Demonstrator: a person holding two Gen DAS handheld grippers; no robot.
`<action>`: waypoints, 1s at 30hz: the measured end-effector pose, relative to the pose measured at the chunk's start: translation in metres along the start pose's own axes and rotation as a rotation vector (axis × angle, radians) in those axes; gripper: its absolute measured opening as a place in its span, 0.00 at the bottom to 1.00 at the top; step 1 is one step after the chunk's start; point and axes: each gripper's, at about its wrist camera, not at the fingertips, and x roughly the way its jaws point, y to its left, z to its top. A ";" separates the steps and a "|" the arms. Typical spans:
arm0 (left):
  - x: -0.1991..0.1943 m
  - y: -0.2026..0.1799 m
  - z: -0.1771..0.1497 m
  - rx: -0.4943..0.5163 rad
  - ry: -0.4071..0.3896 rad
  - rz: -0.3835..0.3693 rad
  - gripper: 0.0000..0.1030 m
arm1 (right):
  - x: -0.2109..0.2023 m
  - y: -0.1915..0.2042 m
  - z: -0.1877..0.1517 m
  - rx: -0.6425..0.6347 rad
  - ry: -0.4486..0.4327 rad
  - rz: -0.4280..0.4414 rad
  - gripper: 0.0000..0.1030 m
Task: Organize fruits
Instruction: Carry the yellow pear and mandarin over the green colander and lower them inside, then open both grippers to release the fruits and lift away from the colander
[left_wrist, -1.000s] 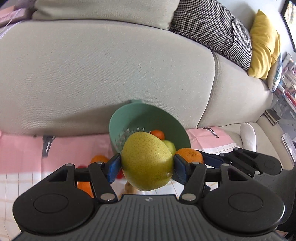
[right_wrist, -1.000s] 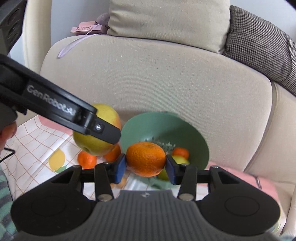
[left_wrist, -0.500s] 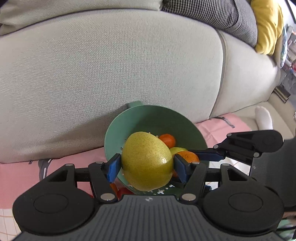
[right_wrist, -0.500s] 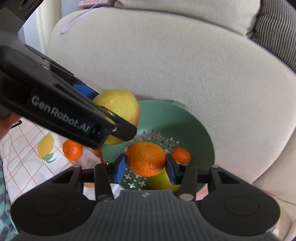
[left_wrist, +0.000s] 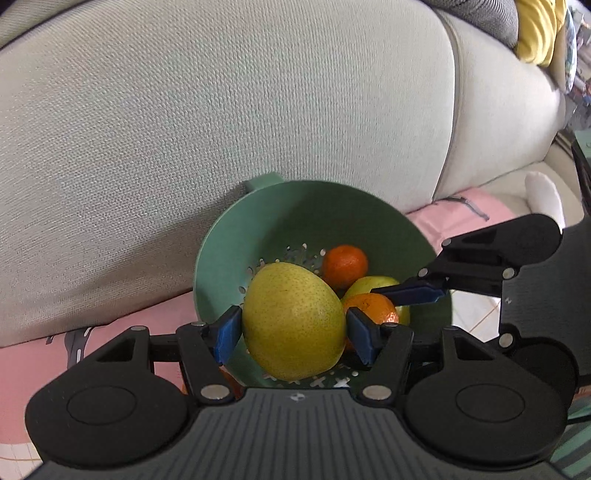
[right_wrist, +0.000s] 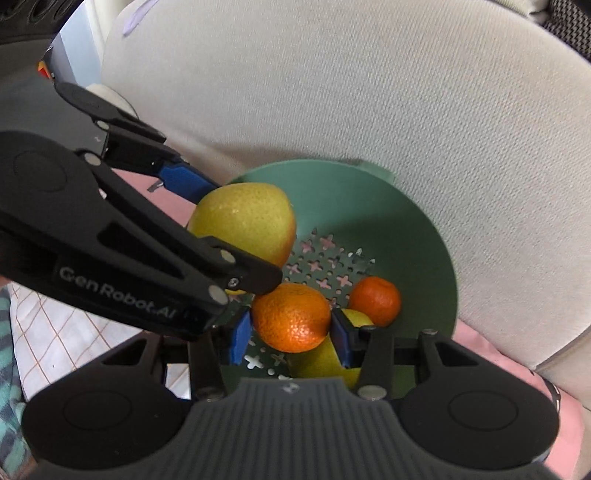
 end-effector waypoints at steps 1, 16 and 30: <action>0.002 0.001 0.000 -0.001 0.003 0.002 0.68 | 0.001 0.000 0.001 -0.007 0.000 0.001 0.42; 0.036 -0.002 0.012 0.132 0.119 0.031 0.68 | 0.002 0.014 0.006 -0.113 0.020 -0.018 0.42; 0.043 -0.002 0.009 0.140 0.139 0.029 0.71 | 0.000 0.011 -0.001 -0.103 0.032 -0.024 0.42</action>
